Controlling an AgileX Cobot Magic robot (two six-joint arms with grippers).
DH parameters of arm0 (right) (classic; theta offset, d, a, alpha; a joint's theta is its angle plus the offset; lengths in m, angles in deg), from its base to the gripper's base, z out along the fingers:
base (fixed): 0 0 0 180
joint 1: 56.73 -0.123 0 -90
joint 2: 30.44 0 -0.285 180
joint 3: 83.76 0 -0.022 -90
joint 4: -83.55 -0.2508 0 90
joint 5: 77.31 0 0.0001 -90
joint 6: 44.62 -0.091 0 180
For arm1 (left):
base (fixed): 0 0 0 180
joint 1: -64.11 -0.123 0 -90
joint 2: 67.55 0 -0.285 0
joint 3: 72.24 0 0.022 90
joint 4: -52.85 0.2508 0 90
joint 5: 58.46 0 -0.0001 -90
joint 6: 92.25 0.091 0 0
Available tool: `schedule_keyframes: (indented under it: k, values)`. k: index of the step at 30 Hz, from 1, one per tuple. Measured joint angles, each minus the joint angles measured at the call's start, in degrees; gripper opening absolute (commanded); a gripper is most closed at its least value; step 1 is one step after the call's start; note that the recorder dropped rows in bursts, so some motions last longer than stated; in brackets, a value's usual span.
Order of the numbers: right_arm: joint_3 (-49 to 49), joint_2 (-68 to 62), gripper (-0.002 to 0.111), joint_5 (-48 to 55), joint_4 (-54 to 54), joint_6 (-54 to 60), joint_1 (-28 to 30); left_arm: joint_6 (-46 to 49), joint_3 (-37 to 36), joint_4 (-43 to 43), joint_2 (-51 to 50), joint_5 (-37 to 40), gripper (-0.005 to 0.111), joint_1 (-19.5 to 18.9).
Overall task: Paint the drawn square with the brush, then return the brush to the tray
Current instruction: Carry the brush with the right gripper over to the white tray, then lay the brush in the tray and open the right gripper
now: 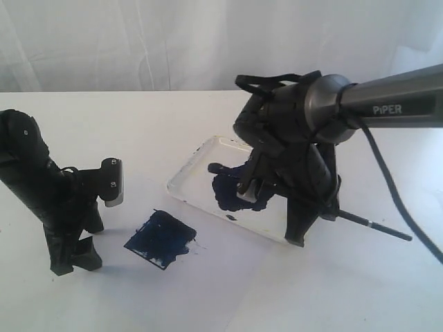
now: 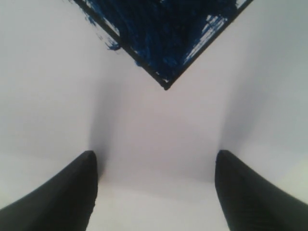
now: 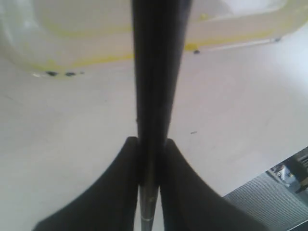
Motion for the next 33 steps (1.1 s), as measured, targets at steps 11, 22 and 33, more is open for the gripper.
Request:
schedule_keyframes:
  k: [11,22,33]
  values:
    - [0.00,-0.12,0.000,-7.69,-2.17,-0.32,8.62,0.00,0.00,0.00,0.00,0.00,0.071,0.00]
    - [-0.04,-4.86,0.000,-8.40,0.12,4.76,9.27,0.00,0.00,0.00,0.00,0.00,0.071,0.00]
    - [-2.80,-5.33,0.004,-8.28,1.40,6.86,9.52,0.00,0.00,0.00,0.00,0.00,0.071,0.00]
